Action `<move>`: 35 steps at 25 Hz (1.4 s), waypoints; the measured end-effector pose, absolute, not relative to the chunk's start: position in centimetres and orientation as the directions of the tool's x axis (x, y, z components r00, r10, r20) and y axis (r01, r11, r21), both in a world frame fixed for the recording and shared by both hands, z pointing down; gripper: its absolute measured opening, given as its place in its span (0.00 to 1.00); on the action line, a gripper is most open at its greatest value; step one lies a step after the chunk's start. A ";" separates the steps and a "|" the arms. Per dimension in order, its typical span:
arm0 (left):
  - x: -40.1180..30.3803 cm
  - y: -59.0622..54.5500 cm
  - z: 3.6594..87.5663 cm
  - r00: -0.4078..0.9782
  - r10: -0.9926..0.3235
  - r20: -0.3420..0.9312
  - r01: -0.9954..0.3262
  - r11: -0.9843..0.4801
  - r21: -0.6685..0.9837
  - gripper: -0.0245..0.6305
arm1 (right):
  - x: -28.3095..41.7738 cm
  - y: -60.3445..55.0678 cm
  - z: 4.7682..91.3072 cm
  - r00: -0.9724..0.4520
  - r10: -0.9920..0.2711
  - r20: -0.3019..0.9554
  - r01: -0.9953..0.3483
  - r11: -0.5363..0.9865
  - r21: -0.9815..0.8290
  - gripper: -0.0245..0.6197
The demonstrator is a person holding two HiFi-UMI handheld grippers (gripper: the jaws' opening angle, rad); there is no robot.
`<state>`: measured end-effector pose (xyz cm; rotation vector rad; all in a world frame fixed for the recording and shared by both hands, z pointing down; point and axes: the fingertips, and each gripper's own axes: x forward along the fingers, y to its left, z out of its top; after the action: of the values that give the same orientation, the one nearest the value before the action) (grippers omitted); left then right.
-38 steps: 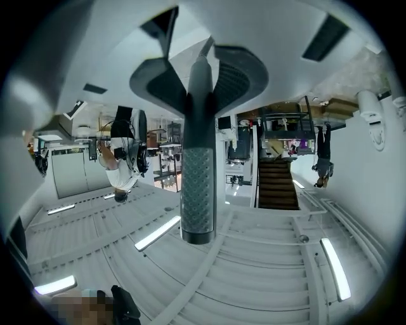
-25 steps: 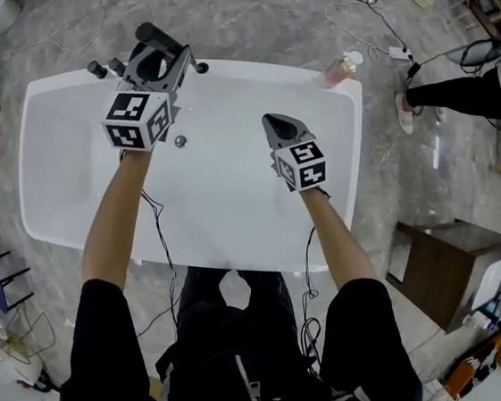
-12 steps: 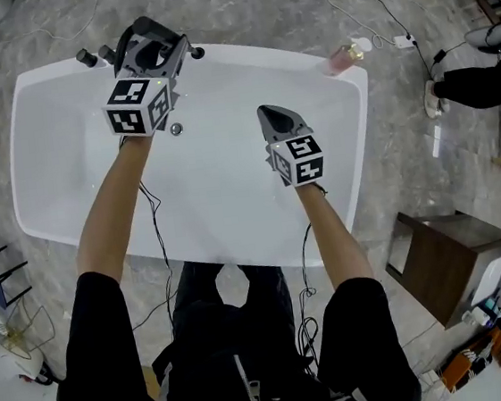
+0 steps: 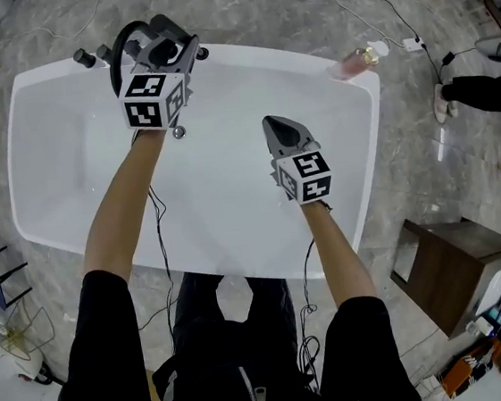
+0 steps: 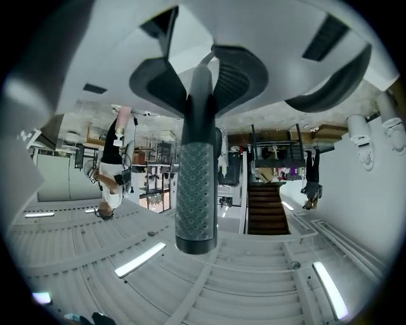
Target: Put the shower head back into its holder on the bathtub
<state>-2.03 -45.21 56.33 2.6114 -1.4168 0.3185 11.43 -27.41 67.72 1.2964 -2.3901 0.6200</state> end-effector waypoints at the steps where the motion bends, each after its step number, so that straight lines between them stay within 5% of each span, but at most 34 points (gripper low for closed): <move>1: -2.0 -45.6 56.8 0.525 -0.811 0.258 -0.844 -0.535 0.037 0.27 | 11.5 -27.4 67.9 -0.518 -0.698 0.494 -0.850 0.484 -0.207 0.05; 35: -3.1 -53.4 74.7 0.472 -0.778 0.415 -0.868 -0.492 0.067 0.27 | 13.5 -24.3 77.1 -0.467 -0.669 0.579 -0.883 0.388 -0.264 0.05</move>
<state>-3.12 -53.38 74.66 2.4544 -1.4069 0.4840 13.47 -24.34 77.15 1.3428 -2.2734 0.7767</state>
